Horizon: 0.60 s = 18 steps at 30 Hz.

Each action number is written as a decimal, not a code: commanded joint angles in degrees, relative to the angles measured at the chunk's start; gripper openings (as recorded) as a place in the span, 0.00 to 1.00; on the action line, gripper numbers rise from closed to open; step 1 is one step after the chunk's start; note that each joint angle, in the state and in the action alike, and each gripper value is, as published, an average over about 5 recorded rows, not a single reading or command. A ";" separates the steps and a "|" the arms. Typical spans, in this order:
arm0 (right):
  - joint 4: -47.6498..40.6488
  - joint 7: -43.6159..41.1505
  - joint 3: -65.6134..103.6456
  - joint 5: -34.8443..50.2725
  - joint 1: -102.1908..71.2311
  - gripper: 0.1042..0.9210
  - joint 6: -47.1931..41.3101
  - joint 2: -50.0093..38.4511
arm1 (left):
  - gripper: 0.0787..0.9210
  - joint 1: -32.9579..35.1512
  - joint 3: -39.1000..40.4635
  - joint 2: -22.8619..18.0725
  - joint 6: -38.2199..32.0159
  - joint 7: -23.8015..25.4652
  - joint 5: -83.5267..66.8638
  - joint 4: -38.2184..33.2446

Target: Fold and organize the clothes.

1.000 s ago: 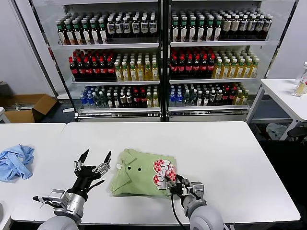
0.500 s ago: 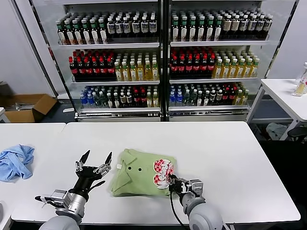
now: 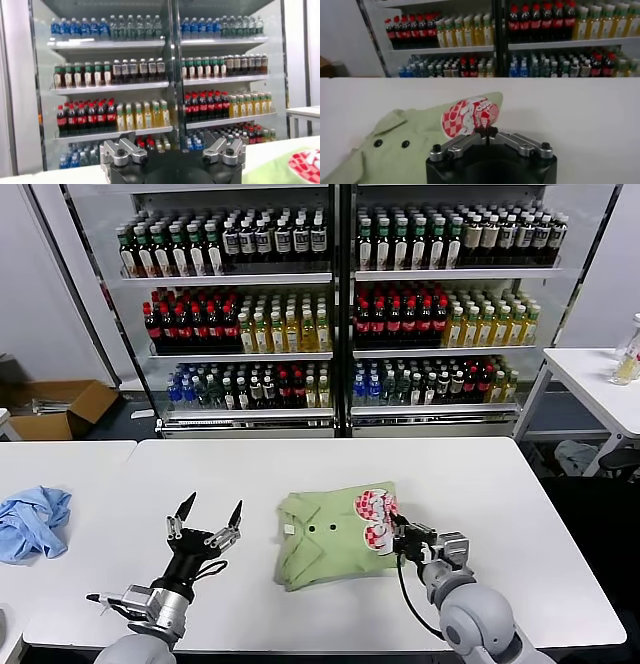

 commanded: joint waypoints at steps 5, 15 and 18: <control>-5.08 -4.51 3.24 -11.34 -0.60 0.03 8.47 -0.09 | 0.88 0.18 0.54 -0.47 -4.38 2.17 7.48 1.60; 4.79 -0.52 5.37 -13.77 -1.54 0.36 6.85 -2.44 | 0.88 -0.77 0.89 0.07 -1.74 2.15 5.91 0.13; 5.13 -2.06 5.92 -16.77 -2.08 0.45 8.32 -2.39 | 0.88 -0.95 0.71 0.11 -1.13 2.17 4.94 0.48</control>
